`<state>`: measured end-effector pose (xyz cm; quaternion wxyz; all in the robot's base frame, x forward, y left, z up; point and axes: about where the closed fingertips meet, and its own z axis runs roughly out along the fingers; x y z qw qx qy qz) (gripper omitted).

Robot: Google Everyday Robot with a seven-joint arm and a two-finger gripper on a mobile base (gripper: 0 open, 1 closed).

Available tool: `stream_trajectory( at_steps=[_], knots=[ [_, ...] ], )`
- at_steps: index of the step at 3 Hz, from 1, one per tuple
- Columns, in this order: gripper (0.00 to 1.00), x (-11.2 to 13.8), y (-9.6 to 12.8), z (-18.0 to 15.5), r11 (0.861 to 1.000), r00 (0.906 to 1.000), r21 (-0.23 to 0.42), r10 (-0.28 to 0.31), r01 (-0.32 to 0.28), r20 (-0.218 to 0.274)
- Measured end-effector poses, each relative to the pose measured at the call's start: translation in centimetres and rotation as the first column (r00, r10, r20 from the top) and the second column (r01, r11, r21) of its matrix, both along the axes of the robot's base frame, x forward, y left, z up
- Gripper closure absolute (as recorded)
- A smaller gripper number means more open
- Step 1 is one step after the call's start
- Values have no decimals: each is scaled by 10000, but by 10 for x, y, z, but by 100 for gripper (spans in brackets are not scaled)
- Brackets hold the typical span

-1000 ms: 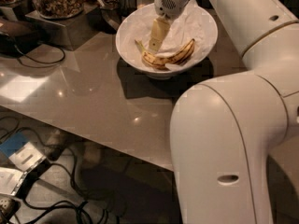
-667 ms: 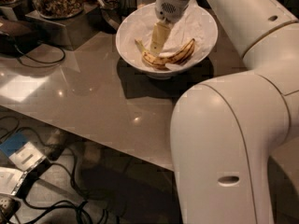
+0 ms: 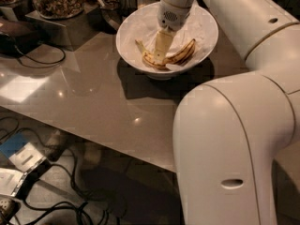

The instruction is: Pick banana from white bowl

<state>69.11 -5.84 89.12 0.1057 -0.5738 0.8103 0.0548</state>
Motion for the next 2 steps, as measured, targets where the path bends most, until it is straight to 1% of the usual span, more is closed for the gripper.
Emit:
stream_trajectory(
  at_steps=[1, 2],
  knots=[
    [36, 0, -2, -9, 9996, 9999, -287, 64, -67, -98],
    [42, 2, -2, -16, 9983, 9998, -566, 147, -154, -139]
  ],
)
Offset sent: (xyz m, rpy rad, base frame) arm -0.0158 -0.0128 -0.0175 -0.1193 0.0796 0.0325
